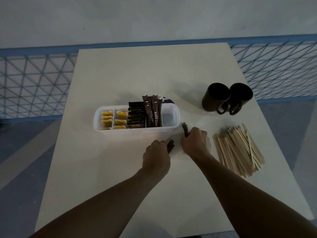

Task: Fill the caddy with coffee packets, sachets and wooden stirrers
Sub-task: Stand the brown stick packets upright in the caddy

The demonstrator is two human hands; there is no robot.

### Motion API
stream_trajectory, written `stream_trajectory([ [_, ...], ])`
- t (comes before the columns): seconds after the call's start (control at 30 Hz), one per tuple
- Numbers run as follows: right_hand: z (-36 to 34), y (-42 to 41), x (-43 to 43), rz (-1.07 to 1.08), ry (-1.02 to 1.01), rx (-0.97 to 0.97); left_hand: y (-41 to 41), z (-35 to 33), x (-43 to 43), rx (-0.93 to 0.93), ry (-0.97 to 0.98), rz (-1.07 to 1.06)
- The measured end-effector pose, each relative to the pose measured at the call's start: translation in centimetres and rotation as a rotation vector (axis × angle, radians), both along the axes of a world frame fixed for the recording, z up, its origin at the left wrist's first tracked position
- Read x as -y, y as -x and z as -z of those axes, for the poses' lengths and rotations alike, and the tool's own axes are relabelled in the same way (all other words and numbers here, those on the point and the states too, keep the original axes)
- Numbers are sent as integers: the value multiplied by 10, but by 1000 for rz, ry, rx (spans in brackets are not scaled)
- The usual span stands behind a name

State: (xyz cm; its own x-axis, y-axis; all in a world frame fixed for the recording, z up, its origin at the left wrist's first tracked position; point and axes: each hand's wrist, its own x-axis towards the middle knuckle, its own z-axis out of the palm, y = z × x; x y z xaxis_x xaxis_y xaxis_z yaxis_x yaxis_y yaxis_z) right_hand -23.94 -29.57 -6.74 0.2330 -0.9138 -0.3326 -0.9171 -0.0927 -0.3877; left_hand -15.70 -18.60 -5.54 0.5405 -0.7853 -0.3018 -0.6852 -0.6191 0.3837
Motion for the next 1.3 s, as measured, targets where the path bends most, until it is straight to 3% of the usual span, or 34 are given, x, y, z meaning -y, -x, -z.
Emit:
stream_trajectory([
  [0.57,-13,18,4,-45,-108,27,-5,7,5,-32,-90,38],
  [0.87,-25,17,13,45,-20,87,-12,6,3,-82,5,47],
  [1.13,-53,3,25,83,116,142,-21,-9,9,-156,-26,13],
  [1.3,-72,-17,30,90,221,262,-32,-39,28,-238,140,-6],
])
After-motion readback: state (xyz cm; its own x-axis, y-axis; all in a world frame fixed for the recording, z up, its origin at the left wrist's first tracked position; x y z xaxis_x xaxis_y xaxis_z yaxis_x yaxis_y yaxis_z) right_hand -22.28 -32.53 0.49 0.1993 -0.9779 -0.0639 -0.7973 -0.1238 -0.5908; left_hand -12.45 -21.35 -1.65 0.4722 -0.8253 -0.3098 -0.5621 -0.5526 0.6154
